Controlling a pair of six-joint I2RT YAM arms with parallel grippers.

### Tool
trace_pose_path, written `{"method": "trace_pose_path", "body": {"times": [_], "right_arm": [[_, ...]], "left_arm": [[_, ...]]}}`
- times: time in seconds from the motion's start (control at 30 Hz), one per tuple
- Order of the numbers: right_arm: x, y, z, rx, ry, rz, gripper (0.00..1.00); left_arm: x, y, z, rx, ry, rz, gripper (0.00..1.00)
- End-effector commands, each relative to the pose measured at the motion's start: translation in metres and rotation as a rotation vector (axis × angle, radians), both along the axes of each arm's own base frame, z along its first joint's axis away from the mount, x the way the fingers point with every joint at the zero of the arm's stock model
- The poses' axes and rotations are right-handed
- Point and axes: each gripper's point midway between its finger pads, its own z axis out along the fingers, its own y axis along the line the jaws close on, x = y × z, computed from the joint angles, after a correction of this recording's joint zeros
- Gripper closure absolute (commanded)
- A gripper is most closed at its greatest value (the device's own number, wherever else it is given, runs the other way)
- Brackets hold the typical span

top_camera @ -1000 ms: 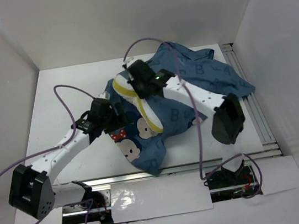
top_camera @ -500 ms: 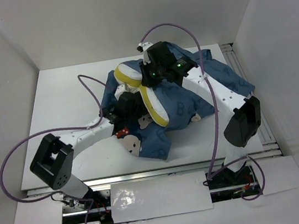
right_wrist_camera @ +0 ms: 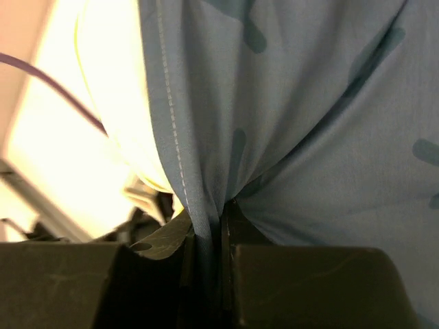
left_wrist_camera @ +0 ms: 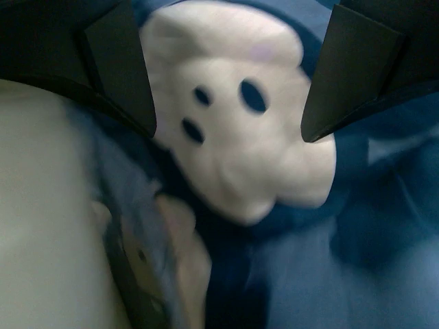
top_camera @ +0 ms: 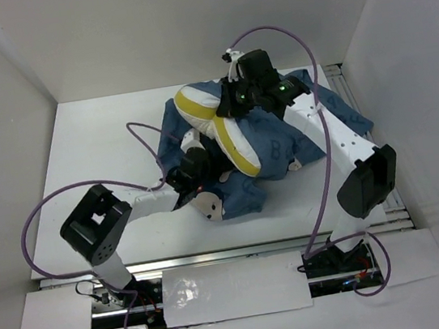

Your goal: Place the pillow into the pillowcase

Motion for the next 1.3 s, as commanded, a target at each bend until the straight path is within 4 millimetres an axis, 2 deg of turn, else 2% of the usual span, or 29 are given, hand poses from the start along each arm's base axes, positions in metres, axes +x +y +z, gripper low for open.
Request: {"method": "trace_pose_path", "body": {"times": [0.0,0.03,0.1,0.13,0.17,0.2,0.3,0.37,0.4,0.43,0.47,0.5,0.53,0.57,0.6,0.63,0.67,0.7,0.73,0.8,0.93,0.97,1.03,1.07,1.1,1.13,1.2,1.23,1.27], "right_arm": [[-0.033,0.025,0.129,0.332,-0.236,0.134,1.0],[-0.031,0.023,0.126,0.334,-0.236,0.134,1.0],[-0.041,0.024,0.133,0.37,-0.234,0.159,1.0],[-0.039,0.022,0.135,0.375,-0.241,0.16,1.0],[-0.043,0.021,0.135,0.383,-0.233,0.165,1.0],[-0.046,0.02,0.142,0.391,-0.251,0.167,1.0],[-0.047,0.018,0.141,0.389,-0.253,0.159,1.0],[-0.047,0.018,0.126,0.37,-0.211,0.153,1.0],[-0.045,0.017,0.121,0.356,-0.211,0.148,1.0],[-0.044,0.015,0.114,0.343,-0.194,0.134,1.0],[-0.042,0.012,0.109,0.318,-0.193,0.12,1.0],[-0.028,0.004,0.093,0.252,-0.193,0.053,1.0],[-0.026,0.0,0.077,0.188,-0.165,0.016,1.0],[-0.02,-0.004,0.068,0.139,-0.162,-0.033,1.0],[-0.007,-0.016,0.054,0.056,-0.175,-0.118,1.0],[-0.005,-0.02,0.036,0.007,-0.146,-0.15,1.0],[-0.004,-0.023,0.019,-0.035,-0.127,-0.176,1.0],[-0.001,-0.03,0.011,-0.07,-0.13,-0.201,1.0],[0.006,-0.036,-0.007,-0.135,-0.123,-0.26,1.0],[0.012,-0.049,-0.033,-0.252,-0.116,-0.349,1.0],[0.009,-0.041,-0.074,-0.377,-0.094,-0.34,1.0],[0.005,-0.036,-0.084,-0.404,-0.087,-0.311,1.0],[0.001,-0.031,-0.1,-0.439,-0.068,-0.282,1.0],[-0.002,-0.031,-0.118,-0.488,-0.036,-0.273,1.0],[-0.005,-0.029,-0.127,-0.522,-0.029,-0.269,1.0],[-0.005,-0.034,-0.145,-0.589,-0.015,-0.284,1.0],[-0.01,-0.043,-0.167,-0.692,0.016,-0.291,1.0],[-0.016,-0.052,-0.193,-0.792,0.057,-0.297,1.0],[-0.019,-0.06,-0.206,-0.853,0.077,-0.3,1.0]], "left_arm": [[-0.023,-0.018,0.024,-0.184,-0.106,-0.121,0.0],[-0.021,-0.02,0.044,-0.252,-0.171,-0.12,0.0],[-0.024,-0.018,0.042,-0.268,-0.175,-0.117,0.0],[-0.024,-0.018,0.038,-0.262,-0.168,-0.117,0.0],[-0.022,-0.023,0.045,-0.265,-0.166,-0.128,0.0],[-0.021,-0.026,0.034,-0.246,-0.136,-0.137,0.0],[-0.019,-0.029,0.032,-0.214,-0.136,-0.156,0.0],[-0.017,-0.03,0.039,-0.216,-0.177,-0.166,0.06],[-0.016,-0.034,0.049,-0.216,-0.223,-0.188,0.17],[-0.014,-0.035,0.053,-0.208,-0.24,-0.193,0.62],[-0.014,-0.034,0.061,-0.205,-0.253,-0.197,0.9],[-0.012,-0.036,0.068,-0.201,-0.248,-0.197,1.0],[-0.016,-0.031,0.053,-0.137,-0.187,-0.202,1.0],[-0.02,-0.027,0.05,-0.105,-0.174,-0.209,1.0],[-0.015,-0.016,0.064,-0.077,-0.201,-0.177,1.0],[-0.017,-0.009,0.065,-0.049,-0.194,-0.162,1.0],[-0.025,0.003,0.052,0.001,-0.141,-0.145,1.0],[-0.023,0.018,0.051,0.04,-0.137,-0.098,1.0],[-0.03,0.029,0.061,0.066,-0.158,-0.097,1.0],[-0.034,0.058,0.05,0.153,-0.106,-0.054,1.0],[-0.046,0.094,0.055,0.185,-0.081,-0.028,1.0],[-0.047,0.101,0.066,0.181,-0.1,-0.018,1.0],[-0.044,0.118,0.072,0.196,-0.106,0.039,1.0],[-0.045,0.128,0.073,0.211,-0.101,0.068,1.0],[-0.042,0.135,0.08,0.206,-0.107,0.102,1.0],[-0.036,0.15,0.098,0.2,-0.139,0.164,1.0],[-0.033,0.169,0.112,0.201,-0.142,0.228,1.0],[-0.027,0.19,0.134,0.195,-0.181,0.298,1.0],[-0.025,0.189,0.143,0.184,-0.196,0.301,1.0]]}}
